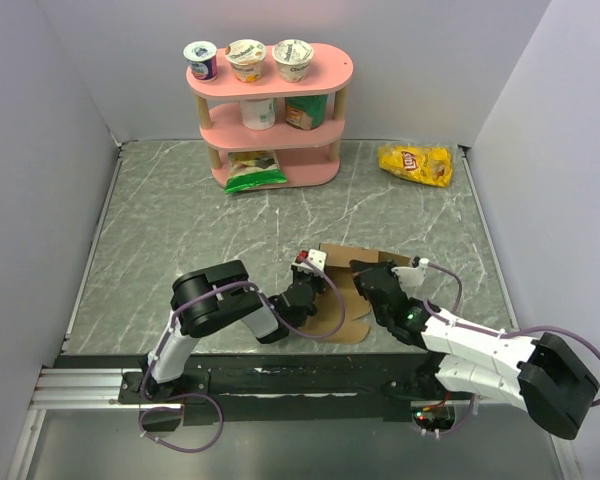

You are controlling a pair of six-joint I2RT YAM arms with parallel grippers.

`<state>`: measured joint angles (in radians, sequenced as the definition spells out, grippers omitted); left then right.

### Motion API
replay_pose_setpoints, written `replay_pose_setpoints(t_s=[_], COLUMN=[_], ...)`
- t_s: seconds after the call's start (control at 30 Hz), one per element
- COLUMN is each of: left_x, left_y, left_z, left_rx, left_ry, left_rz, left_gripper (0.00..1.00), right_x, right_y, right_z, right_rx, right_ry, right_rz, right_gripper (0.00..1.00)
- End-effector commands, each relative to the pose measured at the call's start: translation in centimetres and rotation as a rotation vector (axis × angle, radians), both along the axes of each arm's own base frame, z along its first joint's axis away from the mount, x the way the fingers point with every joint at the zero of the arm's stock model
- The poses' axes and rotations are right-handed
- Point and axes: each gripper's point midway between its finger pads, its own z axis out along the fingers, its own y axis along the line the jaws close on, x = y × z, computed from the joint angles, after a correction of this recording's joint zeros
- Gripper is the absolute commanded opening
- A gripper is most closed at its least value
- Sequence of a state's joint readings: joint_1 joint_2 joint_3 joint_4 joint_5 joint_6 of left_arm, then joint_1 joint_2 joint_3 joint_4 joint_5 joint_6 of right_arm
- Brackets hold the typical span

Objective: Fold the paper box

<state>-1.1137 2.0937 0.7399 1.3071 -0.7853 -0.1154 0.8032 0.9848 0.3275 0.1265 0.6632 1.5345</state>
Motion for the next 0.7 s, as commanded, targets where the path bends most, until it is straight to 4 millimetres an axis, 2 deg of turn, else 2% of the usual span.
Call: replay_pose_setpoints(t_s=[0.0, 0.1, 0.2, 0.23, 0.27, 0.3, 0.33, 0.37, 0.4, 0.43, 0.47, 0.53, 0.57, 0.6, 0.67], left_x=[2.2, 2.1, 1.9, 1.7, 1.4, 1.3, 1.1, 0.7, 0.5, 0.3, -0.1, -0.3, -1.1, -1.1, -1.9], left_y=[4.6, 4.7, 4.7, 4.3, 4.5, 4.5, 4.4, 4.8, 4.9, 5.0, 5.0, 5.0, 4.9, 4.9, 5.4], left_z=[1.5, 1.5, 1.7, 2.5, 2.2, 2.5, 2.6, 2.3, 3.0, 3.1, 2.4, 3.4, 2.2, 3.6, 3.3], left_rx=[-0.053, -0.035, -0.025, -0.018, -0.002, 0.002, 0.011, 0.025, 0.024, 0.028, 0.065, 0.043, 0.087, 0.033, 0.045], left_ry=[-0.051, -0.057, -0.080, -0.113, -0.114, -0.119, -0.118, -0.115, -0.126, -0.127, -0.107, -0.092, -0.055, -0.047, -0.008], left_rz=[0.223, 0.212, 0.179, 0.141, 0.125, 0.115, 0.094, 0.083, 0.066, 0.050, 0.019, -0.018, -0.086, -0.110, -0.164], left_gripper=[0.34, 0.24, 0.25, 0.26, 0.26, 0.26, 0.26, 0.27, 0.27, 0.27, 0.27, 0.28, 0.29, 0.30, 0.30], right_x=[-1.9, -1.9, -1.9, -1.8, -1.7, -1.7, -1.6, -1.6, -1.6, -1.6, -1.8, -2.3, -2.5, -2.9, -3.7], right_y=[-2.7, -2.8, -2.8, -2.7, -2.6, -2.6, -2.5, -2.6, -2.7, -2.7, -2.6, -2.9, -2.9, -2.7, -3.2], right_z=[-2.9, -2.5, -2.2, -2.1, -1.7, -1.4, -0.8, -0.2, 0.2, 0.7, 1.6, 3.1, 3.6, 4.0, 5.3], right_rx=[-0.155, -0.152, -0.150, -0.152, -0.155, -0.178, -0.183, -0.185, -0.212, -0.224, -0.221, -0.263, -0.277, -0.327, -0.358], right_ry=[0.103, 0.097, 0.094, 0.089, 0.077, 0.071, 0.061, 0.047, 0.040, 0.028, 0.006, -0.033, -0.052, -0.072, -0.119], right_rz=[-0.023, -0.027, -0.026, -0.019, -0.012, 0.000, 0.007, 0.011, 0.025, 0.035, 0.054, 0.103, 0.128, 0.186, 0.229], right_gripper=[0.00, 0.00, 0.00, 0.00, 0.03, 0.09, 0.29, 0.44, 0.58, 0.78, 0.84, 0.93, 0.94, 0.96, 0.99])
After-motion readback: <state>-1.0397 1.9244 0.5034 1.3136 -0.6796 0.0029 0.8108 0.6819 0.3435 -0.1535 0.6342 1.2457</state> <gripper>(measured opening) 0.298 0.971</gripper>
